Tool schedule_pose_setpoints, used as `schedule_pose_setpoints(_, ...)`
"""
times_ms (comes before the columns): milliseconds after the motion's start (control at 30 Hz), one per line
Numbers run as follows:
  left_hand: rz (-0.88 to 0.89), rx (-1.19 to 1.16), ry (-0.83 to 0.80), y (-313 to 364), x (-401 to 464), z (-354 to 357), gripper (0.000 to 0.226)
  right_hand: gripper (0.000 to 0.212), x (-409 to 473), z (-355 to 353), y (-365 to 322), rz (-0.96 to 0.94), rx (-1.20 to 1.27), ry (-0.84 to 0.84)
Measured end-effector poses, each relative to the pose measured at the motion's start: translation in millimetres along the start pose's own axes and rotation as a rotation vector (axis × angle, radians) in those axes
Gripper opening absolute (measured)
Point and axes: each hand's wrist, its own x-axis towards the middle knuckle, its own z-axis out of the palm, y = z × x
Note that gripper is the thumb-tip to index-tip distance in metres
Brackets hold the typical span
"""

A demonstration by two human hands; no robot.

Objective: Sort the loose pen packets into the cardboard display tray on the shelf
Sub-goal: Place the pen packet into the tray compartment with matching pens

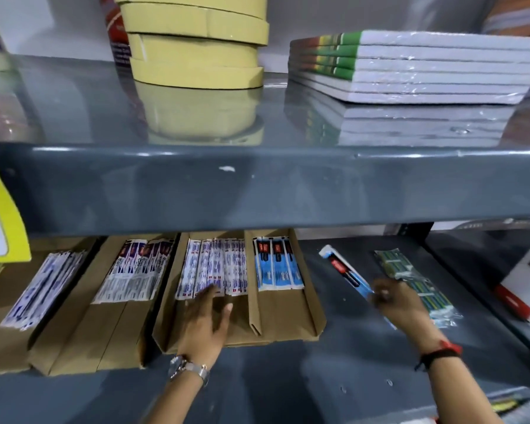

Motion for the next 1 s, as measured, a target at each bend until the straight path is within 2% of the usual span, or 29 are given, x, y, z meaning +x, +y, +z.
schedule_pose_setpoints(67, 0.013, -0.184, 0.091, 21.4, 7.6, -17.2, 0.043, 0.031, -3.1, -29.0, -19.3, -0.201, 0.127, -0.143)
schedule_pose_setpoints(133, 0.010, -0.427, 0.021, 43.9, 13.7, -32.3, 0.029, 0.030, -10.6, -48.1, -42.1, -0.312, 0.287, -0.314)
schedule_pose_setpoints(200, 0.032, -0.624, -0.066, 60.6, 16.5, -41.8, 0.009, 0.023, -14.3, -54.5, -61.8, -0.365, 0.326, -0.408)
schedule_pose_setpoints(233, 0.054, -0.649, -0.092, 66.2, 16.7, -45.4, 0.002, 0.022, -14.9, -54.5, -69.1, -0.382, 0.313, -0.428)
schedule_pose_setpoints(367, 0.118, -0.579, -0.100, 66.8, 19.6, -48.5, 0.026, 0.027, -12.3, -48.6, -82.3, -0.410, 0.297, -0.411)
schedule_pose_setpoints(700, 0.053, -0.688, -0.104, 62.1, 17.2, -43.5, 0.026, 0.028, -11.3, -41.9, -79.1, -0.424, 0.446, -0.474)
schedule_pose_setpoints(800, 0.078, -0.709, -0.150, 63.5, 16.6, -39.7, 0.026, 0.020, -10.3, -38.8, -82.1, -0.419, 0.448, -0.491)
schedule_pose_setpoints(1000, 0.085, -0.679, -0.123, 58.0, 21.9, -44.4, 0.027, 0.029, -7.5, -44.7, -67.9, -0.381, 0.486, -0.397)
